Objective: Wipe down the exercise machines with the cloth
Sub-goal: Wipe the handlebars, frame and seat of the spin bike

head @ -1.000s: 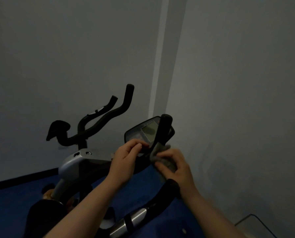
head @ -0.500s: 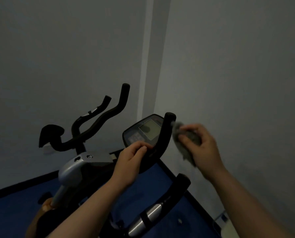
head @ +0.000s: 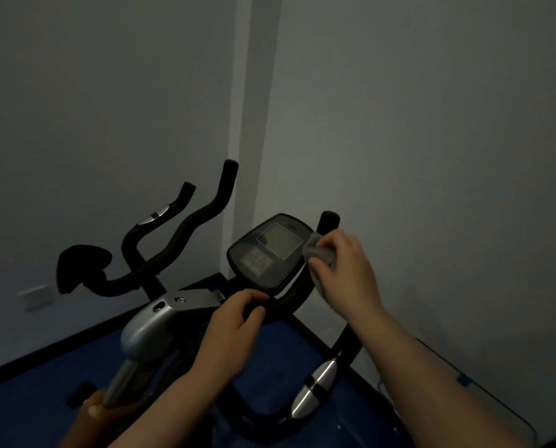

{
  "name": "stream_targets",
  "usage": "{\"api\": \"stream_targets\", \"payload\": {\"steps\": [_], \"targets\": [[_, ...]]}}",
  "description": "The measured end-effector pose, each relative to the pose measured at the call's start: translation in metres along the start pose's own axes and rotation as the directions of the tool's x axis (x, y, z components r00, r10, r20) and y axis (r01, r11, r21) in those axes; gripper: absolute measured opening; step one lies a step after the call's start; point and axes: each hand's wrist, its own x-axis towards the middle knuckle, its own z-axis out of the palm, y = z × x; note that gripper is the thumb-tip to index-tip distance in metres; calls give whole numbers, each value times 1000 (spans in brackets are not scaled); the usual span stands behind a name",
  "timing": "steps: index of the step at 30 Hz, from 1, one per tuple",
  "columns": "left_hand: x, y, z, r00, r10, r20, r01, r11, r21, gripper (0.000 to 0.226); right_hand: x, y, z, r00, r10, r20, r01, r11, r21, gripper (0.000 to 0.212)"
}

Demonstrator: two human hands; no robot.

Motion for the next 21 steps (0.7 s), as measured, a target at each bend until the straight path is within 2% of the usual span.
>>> {"api": "stream_targets", "payload": {"steps": [2, 3, 5, 8, 9, 13, 14, 18, 19, 21], "targets": [[-11, -9, -10, 1000, -16, 3, 16, 1000, 5, 30, -21, -4, 21, 992, -27, 121, 54, 974, -219, 11], [-15, -11, -16, 1000, -22, 15, 22, 1000, 0, 32, -27, -6, 24, 982, -36, 184, 84, 962, -259, 11], [-20, -13, -26, 997, -30, 65, 28, 999, 27, 36, -23, -13, 19, 979, -24, 203, 66, 977, -202, 12], [-28, -18, -34, 989, -5, 150, -13, 993, 119, 46, -12, -18, 17, 999, 52, 6, -50, 978, -202, 15], [-30, -18, -36, 988, -2, 153, -20, 989, 146, 48, -17, -20, 22, 997, 80, -8, -80, 973, -217, 17], [-37, -18, -41, 994, 23, 111, -53, 958, 281, 50, -37, -29, 34, 971, 45, 234, 17, 966, -258, 21], [-37, -19, -39, 993, 33, 109, -65, 949, 310, 51, -30, -30, 28, 969, 39, 244, 24, 968, -250, 21], [-35, -22, -34, 995, 48, 92, -76, 941, 329, 50, -9, -27, 14, 993, 119, -23, -122, 973, -197, 23], [-34, -22, -35, 996, 43, 83, -67, 947, 315, 49, -17, -30, 23, 988, 150, -34, -154, 969, -193, 23], [-34, -21, -36, 997, 41, 73, -59, 962, 268, 46, -44, -35, 47, 988, 152, 32, -144, 973, -179, 22]]}}
